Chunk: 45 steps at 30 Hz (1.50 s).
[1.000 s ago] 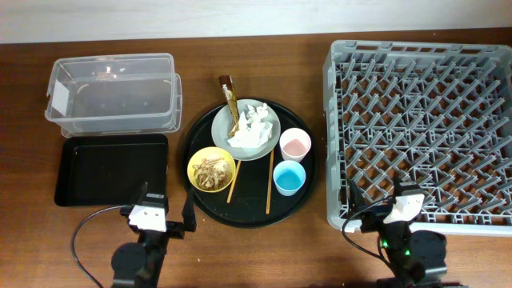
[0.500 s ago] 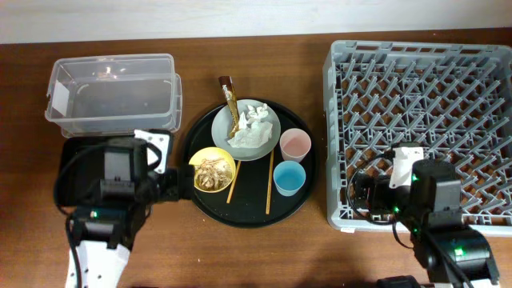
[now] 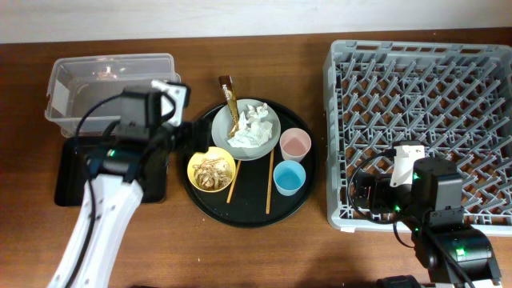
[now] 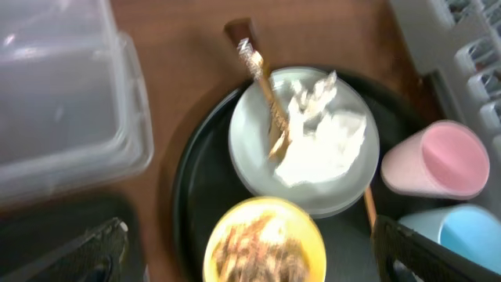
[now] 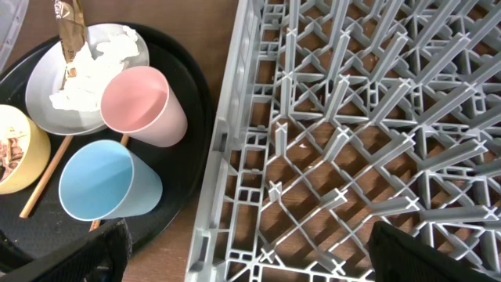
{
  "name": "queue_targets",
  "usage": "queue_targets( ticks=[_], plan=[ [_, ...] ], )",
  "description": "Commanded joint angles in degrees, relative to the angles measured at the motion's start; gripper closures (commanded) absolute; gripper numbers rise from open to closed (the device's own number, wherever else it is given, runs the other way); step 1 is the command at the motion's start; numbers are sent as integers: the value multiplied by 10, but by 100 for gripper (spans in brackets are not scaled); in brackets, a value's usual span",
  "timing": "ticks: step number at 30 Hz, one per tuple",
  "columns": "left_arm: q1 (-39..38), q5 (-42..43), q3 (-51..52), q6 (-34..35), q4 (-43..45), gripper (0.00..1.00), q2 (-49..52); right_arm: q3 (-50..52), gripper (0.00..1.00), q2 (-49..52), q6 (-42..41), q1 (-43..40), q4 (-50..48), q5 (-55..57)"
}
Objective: Sort waste into correct bins and load items into the dishwasher rack
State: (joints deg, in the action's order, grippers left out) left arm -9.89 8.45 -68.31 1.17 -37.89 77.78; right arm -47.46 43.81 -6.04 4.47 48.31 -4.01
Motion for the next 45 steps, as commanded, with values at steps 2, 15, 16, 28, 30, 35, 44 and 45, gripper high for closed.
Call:
queue_targets(
  ticks=[2,15,16,28,30,35,44,45],
  plan=[
    [-45,8,-28,2,111,6,106,-11,2,-3,-2,-4,-1,1],
    [-76,8,-28,100,340,26,367,-11,2,-3,-2,-4,6,1],
    [-82,8,-28,99,345,34,369,-11,2,-3,-2,-4,6,1],
    [-85,-8,-28,99,355,81,390,-11,2,-3,-2,-4,6,1],
    [-85,-7,-28,99,357,99,389,-11,2,-3,-2,-4,6,1],
    [-85,-7,-31,99,329,99,320,-11,2,-3,-2,-4,6,1],
    [-31,-8,-31,99,312,99,170,-11,2,-3,-2,-4,6,1],
    [-4,-9,-31,99,318,99,151,-11,2,-3,-2,-4,6,1]
  ],
)
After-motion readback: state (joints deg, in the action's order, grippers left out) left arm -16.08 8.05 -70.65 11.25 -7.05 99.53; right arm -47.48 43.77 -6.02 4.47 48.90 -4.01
